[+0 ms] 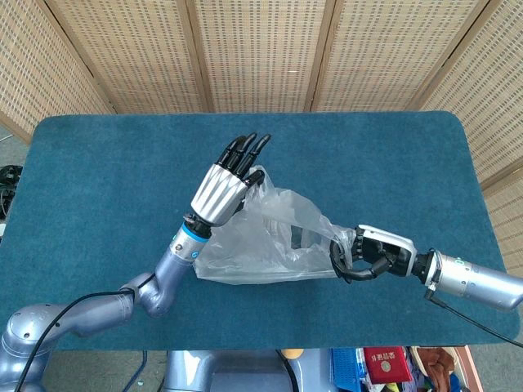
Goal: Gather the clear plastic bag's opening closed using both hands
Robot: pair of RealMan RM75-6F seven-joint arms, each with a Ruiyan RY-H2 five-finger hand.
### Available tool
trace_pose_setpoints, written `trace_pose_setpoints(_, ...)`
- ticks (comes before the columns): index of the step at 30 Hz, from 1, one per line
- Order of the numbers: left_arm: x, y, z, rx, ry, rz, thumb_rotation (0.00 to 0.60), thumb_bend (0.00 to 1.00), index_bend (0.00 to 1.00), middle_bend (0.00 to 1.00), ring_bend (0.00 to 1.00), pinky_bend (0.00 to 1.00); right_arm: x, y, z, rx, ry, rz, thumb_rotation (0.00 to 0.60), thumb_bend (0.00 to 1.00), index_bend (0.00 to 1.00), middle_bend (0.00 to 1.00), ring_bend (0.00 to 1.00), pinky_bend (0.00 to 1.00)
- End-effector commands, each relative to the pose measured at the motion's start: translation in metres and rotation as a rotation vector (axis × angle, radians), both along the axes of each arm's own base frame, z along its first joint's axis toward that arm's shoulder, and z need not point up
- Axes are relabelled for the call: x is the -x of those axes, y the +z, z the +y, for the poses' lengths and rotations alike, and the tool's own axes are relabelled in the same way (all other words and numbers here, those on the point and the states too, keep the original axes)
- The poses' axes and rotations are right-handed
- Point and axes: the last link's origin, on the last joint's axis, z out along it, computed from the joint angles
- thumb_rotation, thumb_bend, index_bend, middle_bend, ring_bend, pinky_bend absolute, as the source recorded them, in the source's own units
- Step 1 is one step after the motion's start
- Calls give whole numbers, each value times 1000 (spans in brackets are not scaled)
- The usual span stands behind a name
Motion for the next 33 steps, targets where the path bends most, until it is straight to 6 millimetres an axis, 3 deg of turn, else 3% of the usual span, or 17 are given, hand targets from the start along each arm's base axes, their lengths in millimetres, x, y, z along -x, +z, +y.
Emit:
trace_pose_setpoints(1, 19, 24, -9, -16, -82, -228, 600, 552, 854, 0, 3, 130, -2, -1, -1, 12, -11, 5, 600, 369, 536, 648, 544, 593)
trace_pose_setpoints(10, 36, 41, -18, 0, -143, -365, 600, 552, 828, 0, 4, 127, -7, -2, -1, 22, -24, -6, 600, 371, 536, 648, 544, 593)
trace_pose_setpoints(15, 42, 49, -23, -11, -191, -333, 600, 529, 777, 0, 4, 125, -17, 5, -10, 97, -95, -72, 600, 394, 531, 648, 532, 576)
trace_pose_setpoints(24, 26, 54, -25, -28, -237, -281, 600, 508, 621, 0, 4, 123, -48, 7, -19, 155, -222, -202, 600, 425, 495, 591, 472, 488)
trace_pose_setpoints(28, 17, 54, -25, -29, -234, -276, 600, 500, 571, 0, 4, 123, -56, 0, -18, 135, -253, -230, 600, 423, 448, 536, 414, 325)
trace_pose_setpoints(33, 5, 53, -24, -24, -221, -264, 600, 500, 551, 0, 4, 122, -59, -7, -17, 124, -283, -248, 600, 417, 432, 504, 377, 316)
